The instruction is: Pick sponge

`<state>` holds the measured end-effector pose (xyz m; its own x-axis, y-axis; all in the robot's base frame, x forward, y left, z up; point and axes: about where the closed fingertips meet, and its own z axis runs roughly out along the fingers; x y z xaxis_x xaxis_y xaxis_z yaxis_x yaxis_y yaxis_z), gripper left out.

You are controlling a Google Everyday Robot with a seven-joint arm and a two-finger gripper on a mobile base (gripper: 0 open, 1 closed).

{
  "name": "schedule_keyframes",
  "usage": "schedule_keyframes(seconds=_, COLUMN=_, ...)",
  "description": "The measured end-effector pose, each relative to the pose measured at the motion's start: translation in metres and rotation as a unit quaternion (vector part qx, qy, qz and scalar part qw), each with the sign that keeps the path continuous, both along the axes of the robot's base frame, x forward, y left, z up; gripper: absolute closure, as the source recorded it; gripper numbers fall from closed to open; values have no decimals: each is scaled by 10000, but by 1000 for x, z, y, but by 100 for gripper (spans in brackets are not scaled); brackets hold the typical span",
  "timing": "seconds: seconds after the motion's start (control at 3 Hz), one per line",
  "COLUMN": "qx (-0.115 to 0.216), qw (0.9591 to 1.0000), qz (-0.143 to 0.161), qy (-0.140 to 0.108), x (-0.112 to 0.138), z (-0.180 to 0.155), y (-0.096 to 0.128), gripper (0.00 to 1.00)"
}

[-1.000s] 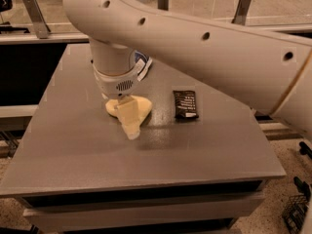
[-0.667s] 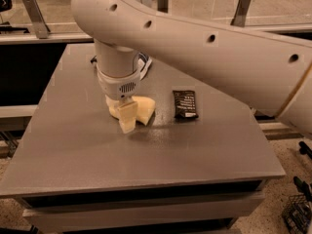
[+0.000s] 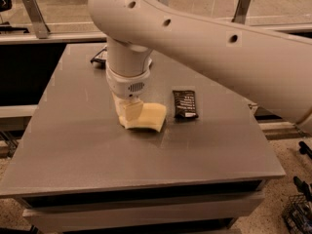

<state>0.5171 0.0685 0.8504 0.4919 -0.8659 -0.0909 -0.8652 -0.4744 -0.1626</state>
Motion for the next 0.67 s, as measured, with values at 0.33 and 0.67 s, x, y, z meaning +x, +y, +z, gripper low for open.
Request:
schedule_keyframes(seconds=0.33, qx=79, qw=9999, qz=19, qy=-129, x=0, z=11, y=0, gripper=100)
schedule_keyframes(seconds=0.67, qx=133, qw=9995, qz=42, qy=-275, x=-2, z=26, y=-2, gripper=100)
